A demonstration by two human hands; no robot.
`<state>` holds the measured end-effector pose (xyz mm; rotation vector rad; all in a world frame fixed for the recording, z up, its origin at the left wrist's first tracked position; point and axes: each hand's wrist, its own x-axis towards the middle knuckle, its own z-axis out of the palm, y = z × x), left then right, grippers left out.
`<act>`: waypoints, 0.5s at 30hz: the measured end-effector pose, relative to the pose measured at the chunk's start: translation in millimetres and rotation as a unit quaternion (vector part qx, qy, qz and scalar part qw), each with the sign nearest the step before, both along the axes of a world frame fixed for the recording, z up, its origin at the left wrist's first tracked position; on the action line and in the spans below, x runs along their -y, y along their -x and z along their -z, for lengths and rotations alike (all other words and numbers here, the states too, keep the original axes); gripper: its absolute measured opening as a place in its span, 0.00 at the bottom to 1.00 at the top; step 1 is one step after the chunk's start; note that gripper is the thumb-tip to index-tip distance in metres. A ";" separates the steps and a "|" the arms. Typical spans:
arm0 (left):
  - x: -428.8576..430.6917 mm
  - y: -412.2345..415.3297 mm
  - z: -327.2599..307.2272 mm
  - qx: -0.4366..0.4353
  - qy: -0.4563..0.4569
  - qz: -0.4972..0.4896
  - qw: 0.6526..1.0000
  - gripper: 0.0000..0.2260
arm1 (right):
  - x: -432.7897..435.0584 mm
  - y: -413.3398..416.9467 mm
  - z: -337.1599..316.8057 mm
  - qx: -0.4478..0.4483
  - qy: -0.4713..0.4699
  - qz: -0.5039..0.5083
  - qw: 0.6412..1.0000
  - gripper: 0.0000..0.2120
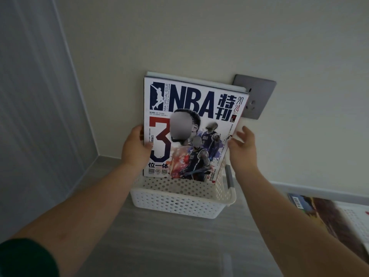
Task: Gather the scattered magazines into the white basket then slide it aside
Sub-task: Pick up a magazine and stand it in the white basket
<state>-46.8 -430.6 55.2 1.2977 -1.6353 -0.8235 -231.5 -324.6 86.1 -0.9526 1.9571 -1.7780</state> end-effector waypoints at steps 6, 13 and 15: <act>0.0 4.3 0.7 0.047 0.029 0.002 0.998 0.13 | 11.5 -11.9 2.2 -0.018 -0.001 -0.084 0.996 0.28; -10.9 -1.7 -4.9 0.063 0.003 0.035 0.997 0.15 | -6.7 1.0 1.3 -0.103 -0.130 -0.085 0.982 0.29; -26.2 -7.1 -5.0 0.070 0.038 0.000 0.997 0.17 | -21.0 2.7 1.7 -0.093 -0.148 -0.065 0.982 0.30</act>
